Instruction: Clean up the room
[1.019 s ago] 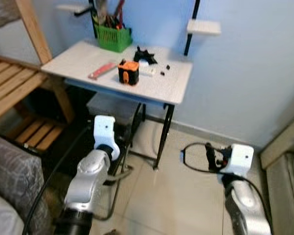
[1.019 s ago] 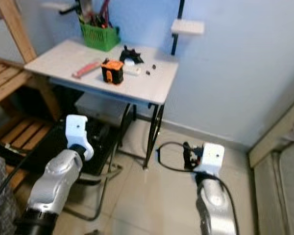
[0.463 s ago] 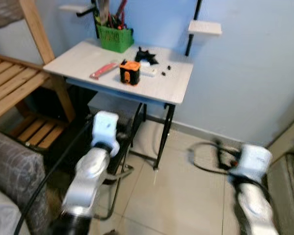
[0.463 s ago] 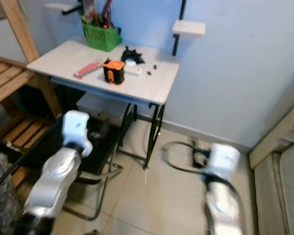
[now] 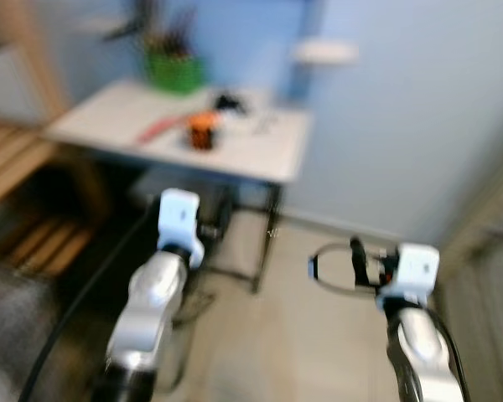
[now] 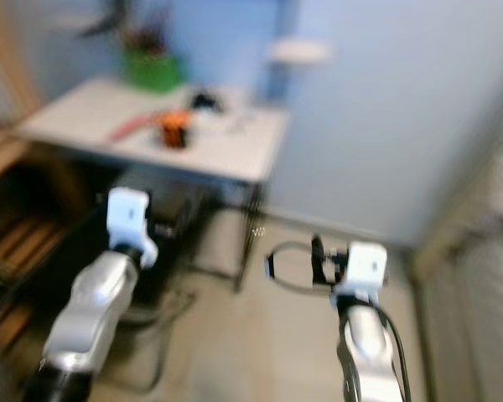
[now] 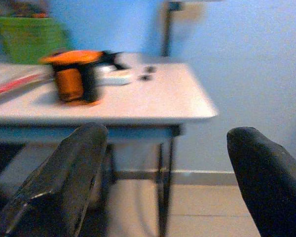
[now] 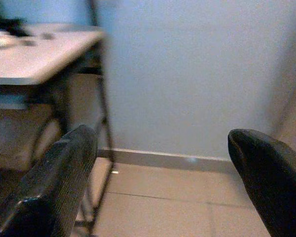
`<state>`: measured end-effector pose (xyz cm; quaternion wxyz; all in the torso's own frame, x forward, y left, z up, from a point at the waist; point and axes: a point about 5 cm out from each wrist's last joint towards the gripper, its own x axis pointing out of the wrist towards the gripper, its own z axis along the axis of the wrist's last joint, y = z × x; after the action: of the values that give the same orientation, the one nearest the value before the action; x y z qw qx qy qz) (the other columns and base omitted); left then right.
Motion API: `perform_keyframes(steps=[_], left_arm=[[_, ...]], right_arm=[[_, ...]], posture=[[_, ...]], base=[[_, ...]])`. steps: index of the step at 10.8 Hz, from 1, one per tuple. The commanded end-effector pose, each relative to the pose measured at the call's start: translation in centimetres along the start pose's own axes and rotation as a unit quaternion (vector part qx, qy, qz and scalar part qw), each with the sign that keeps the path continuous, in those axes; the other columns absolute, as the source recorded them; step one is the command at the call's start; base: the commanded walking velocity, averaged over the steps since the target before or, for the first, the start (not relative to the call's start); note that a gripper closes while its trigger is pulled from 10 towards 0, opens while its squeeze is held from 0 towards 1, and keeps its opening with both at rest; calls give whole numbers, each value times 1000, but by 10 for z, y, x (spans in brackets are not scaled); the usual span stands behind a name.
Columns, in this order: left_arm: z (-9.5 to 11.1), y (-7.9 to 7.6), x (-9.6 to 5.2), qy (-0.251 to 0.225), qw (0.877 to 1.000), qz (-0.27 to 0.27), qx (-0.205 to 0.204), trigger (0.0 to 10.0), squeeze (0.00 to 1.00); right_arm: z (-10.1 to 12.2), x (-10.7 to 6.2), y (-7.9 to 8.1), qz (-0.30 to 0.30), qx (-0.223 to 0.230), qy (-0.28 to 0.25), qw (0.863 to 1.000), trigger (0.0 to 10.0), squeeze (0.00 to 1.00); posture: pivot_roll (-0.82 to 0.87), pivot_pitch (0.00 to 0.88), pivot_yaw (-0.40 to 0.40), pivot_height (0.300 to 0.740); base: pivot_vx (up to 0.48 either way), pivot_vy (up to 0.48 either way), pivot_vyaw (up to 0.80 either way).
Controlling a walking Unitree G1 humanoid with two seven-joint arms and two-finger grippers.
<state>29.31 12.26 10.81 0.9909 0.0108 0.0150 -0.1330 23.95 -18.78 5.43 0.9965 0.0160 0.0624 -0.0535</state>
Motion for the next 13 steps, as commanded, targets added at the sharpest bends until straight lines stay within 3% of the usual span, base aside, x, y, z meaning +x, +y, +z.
perform_keyframes(steps=[1,2,3,4,6,8,9,11,13], left_arm=[[-2,-6,4,5,1000,-9,-7,10000,0],[-5,-7,6,12,1000,-16,-1,10000,0],[-6,-7,8,15,1000,-17,-5,10000,0],[-9,-9,11,18,1000,-15,-8,10000,0],[-14,-9,9,24,1000,-16,-9,10000,0],[-20,3,4,30,999,14,-21,10000,0],[-25,16,-11,30,998,47,-38,10000,0],[-35,9,-40,54,998,-9,-19,10000,0],[-33,10,-21,46,999,1,-18,10000,0]], right_arm=[[1,2,-7,-14,-10,-1,1000,10000,1000],[2,5,2,13,18,0,1000,10000,1000],[4,7,7,24,14,-2,1000,10000,1000],[6,10,3,22,-14,-6,1000,10000,0],[6,12,-3,17,-15,-7,1000,10000,0],[3,9,2,25,-30,-12,999,10000,0],[3,2,-1,25,-33,-17,999,10000,0],[-13,-24,-18,29,-41,16,999,10000,0],[-16,-21,-19,39,-63,15,997,10000,0]], posture=[[114,0,-10,740],[110,0,-13,740],[112,0,-18,740],[118,0,-40,740],[119,0,-42,740],[126,0,-38,740],[126,0,-40,740],[135,0,-45,740],[133,0,-52,740]], base=[[0,0,-613],[0,0,-638],[0,0,-650],[0,0,-625],[0,0,-634],[0,0,-638],[0,0,-650],[0,0,-678],[0,0,-697]])
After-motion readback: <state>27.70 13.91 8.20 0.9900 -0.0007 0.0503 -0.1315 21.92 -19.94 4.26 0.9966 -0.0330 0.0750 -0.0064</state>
